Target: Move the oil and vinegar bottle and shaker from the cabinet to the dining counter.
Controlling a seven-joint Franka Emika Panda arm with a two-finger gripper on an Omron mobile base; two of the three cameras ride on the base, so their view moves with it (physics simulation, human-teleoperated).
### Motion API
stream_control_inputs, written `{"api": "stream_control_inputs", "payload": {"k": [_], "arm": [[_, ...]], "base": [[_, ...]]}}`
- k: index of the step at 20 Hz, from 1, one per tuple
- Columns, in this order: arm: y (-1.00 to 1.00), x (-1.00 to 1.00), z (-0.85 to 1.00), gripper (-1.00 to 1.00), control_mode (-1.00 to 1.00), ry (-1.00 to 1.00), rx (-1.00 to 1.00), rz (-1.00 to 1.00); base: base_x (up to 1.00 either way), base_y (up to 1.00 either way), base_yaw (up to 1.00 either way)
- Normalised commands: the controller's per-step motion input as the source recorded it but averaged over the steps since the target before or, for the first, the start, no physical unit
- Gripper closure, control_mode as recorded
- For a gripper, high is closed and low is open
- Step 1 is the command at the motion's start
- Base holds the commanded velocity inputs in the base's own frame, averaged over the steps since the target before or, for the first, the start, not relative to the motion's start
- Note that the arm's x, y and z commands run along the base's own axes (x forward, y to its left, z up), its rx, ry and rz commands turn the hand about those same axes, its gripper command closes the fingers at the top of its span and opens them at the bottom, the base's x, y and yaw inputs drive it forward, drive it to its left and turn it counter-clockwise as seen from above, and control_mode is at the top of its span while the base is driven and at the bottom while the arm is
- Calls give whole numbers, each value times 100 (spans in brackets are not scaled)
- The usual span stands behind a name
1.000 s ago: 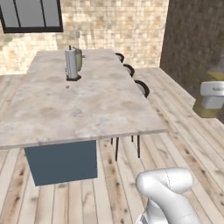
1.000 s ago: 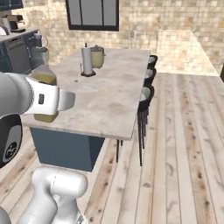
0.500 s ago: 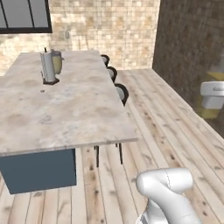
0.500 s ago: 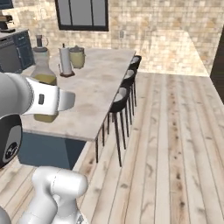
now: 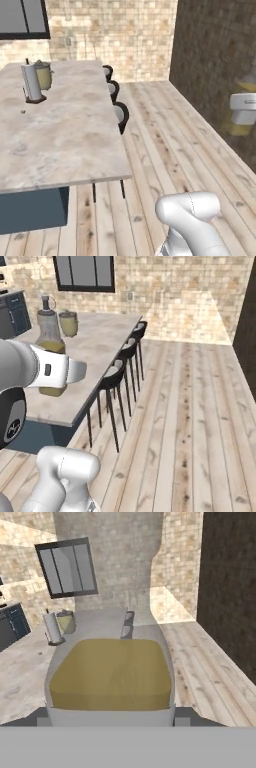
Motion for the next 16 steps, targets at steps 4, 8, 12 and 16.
{"api": "stream_control_inputs", "payload": {"k": [4, 8, 12, 16], "arm": [[0, 0, 0, 100, 100, 0, 0, 0], [0, 0, 0, 100, 100, 0, 0, 0], [0, 0, 0, 100, 100, 0, 0, 0], [0, 0, 0, 100, 100, 0, 0, 0]], "base": [[55, -52, 6], [58, -46, 12], [59, -34, 26], [57, -34, 27]]}}
